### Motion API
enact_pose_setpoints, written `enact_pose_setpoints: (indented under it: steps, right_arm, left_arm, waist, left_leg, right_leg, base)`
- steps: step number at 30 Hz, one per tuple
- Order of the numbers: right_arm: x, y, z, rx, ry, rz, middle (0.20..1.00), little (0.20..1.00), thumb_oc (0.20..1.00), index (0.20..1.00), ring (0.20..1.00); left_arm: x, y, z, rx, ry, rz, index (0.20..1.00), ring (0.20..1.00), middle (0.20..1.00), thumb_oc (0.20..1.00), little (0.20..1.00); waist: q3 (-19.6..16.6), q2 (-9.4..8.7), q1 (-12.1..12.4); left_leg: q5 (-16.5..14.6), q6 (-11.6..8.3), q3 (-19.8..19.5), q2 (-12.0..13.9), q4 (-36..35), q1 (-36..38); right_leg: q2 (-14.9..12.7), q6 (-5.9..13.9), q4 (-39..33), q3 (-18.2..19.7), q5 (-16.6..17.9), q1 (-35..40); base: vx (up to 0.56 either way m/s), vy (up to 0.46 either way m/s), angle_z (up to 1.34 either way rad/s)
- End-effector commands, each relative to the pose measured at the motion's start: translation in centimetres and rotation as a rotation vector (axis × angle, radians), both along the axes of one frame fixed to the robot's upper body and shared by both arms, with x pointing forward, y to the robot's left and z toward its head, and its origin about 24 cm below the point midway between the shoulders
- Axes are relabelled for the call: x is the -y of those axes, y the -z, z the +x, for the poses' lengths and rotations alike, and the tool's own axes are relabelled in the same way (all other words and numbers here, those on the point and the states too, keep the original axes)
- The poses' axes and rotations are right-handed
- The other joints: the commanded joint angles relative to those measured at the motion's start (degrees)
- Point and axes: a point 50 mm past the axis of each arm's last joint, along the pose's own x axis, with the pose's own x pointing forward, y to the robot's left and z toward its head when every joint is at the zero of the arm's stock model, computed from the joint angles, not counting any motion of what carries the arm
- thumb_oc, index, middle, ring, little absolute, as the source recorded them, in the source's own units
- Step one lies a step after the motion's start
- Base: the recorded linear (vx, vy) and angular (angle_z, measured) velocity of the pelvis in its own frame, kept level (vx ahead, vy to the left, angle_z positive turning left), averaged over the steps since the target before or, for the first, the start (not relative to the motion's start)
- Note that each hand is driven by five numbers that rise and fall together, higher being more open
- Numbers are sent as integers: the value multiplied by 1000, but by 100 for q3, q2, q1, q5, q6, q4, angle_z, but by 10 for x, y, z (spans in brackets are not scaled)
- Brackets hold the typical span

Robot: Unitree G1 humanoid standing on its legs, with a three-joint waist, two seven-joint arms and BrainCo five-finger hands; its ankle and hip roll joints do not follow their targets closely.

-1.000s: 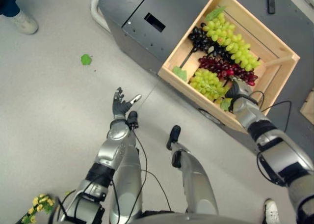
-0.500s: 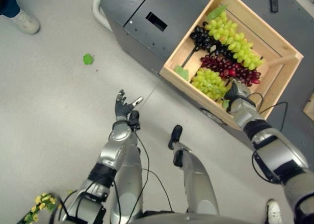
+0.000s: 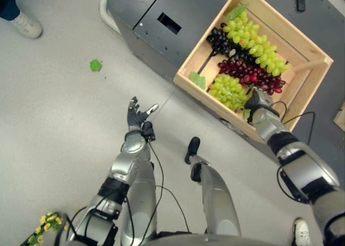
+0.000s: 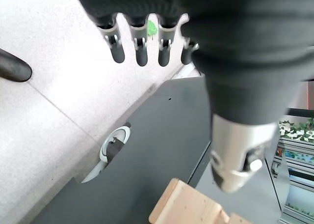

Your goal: Pick up the fruits from the basket on one side to the basket on the other side

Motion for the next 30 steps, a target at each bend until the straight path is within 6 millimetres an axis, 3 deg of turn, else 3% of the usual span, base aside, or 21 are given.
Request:
enact_pose_setpoints:
  steps: [1,10,14,18,24,30]
  right_arm:
    - [-21,41,-13,-98,-40,56,1000,1000,1000,1000,1000]
    - [-13,37,-10,-118,-8,-2,1000,1000,1000,1000,1000]
    - [-8,47,-13,-214,25,-66,1000,1000,1000,1000,1000]
    - [-18,53,-13,-254,-12,-87,1000,1000,1000,1000,1000]
    - [-24,58,-15,-260,-37,-82,1000,1000,1000,1000,1000]
    - [-11,61,-20,-255,21,-54,1000,1000,1000,1000,1000]
  left_arm:
    - [12,-11,-1,68,23,-10,1000,1000,1000,1000,1000]
    - [16,-10,-2,63,39,-6,1000,1000,1000,1000,1000]
    - [27,-10,-2,67,89,-3,1000,1000,1000,1000,1000]
    - [31,-11,-1,76,106,1,1000,1000,1000,1000,1000]
    - [30,-12,1,74,96,3,1000,1000,1000,1000,1000]
    - [31,-12,1,74,101,1,1000,1000,1000,1000,1000]
  waist:
    - [-45,128,-29]
    - [-45,188,24]
    - [-45,330,120]
    - [-45,401,141]
    - [-45,382,101]
    - [-45,367,83]
  left_leg:
    - [-665,78,87,-145,464,-122]
    - [-664,82,74,-164,479,-131]
    - [-644,87,29,-184,472,-162]
    - [-630,86,11,-203,476,-179]
    - [-623,84,23,-200,473,-179]
    - [-635,92,15,-200,481,-171]
  right_leg:
    - [-280,355,-819,222,103,213]
    - [-288,345,-801,201,104,216]
    - [-299,347,-806,171,113,213]
    - [-298,343,-794,156,104,202]
    - [-293,340,-787,170,96,196]
    - [-305,345,-766,178,108,180]
  base:
    - [0,0,0]
    - [0,0,0]
    - [0,0,0]
    - [-3,5,2]
    - [0,0,0]
    - [0,-2,1]
